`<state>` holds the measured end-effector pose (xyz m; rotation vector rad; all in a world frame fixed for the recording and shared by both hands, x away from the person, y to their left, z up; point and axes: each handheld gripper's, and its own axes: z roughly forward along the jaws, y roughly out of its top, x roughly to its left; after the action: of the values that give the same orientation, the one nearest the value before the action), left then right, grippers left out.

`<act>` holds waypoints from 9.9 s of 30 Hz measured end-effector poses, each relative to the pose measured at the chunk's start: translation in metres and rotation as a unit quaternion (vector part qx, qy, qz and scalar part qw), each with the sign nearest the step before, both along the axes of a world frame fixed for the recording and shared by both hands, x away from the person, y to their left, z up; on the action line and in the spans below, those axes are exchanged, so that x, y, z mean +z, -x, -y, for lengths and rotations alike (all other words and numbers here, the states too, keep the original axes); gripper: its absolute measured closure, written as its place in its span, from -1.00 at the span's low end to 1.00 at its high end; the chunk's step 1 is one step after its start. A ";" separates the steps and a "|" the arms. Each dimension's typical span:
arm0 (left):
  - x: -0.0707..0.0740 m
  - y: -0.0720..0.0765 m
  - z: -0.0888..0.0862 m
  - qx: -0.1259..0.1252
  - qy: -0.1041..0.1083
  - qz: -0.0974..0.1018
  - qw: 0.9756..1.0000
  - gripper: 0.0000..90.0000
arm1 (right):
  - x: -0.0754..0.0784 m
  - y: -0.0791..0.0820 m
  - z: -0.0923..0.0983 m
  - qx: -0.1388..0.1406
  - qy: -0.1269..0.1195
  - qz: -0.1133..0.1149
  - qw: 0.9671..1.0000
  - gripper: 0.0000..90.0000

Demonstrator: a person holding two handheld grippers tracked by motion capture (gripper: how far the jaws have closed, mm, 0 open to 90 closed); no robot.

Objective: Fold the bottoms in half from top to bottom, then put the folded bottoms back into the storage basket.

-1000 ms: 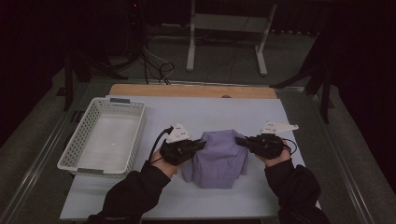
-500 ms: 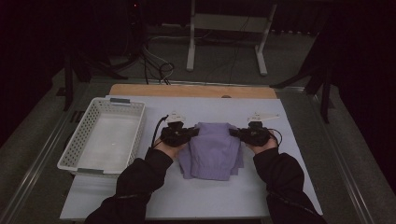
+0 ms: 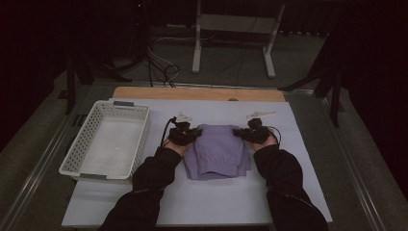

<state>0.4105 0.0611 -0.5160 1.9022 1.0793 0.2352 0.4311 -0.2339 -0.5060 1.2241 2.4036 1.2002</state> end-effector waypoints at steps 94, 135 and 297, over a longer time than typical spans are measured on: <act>0.012 0.062 0.014 -0.207 -0.046 -0.005 0.977 0.61 | -0.001 0.091 0.000 -0.082 0.009 -0.069 0.994 0.14; -0.003 0.095 0.023 -0.245 -0.059 0.001 0.968 0.37 | -0.005 0.120 0.003 -0.066 0.031 -0.119 0.990 0.92; 0.011 -0.008 0.015 -0.056 -0.006 -0.007 0.998 0.90 | 0.029 0.042 0.019 0.050 -0.033 0.077 0.995 -0.75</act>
<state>0.4183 0.0458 -0.5048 1.9715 0.9785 0.1641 0.3895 -0.2531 -0.4768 0.9972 2.3534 1.3609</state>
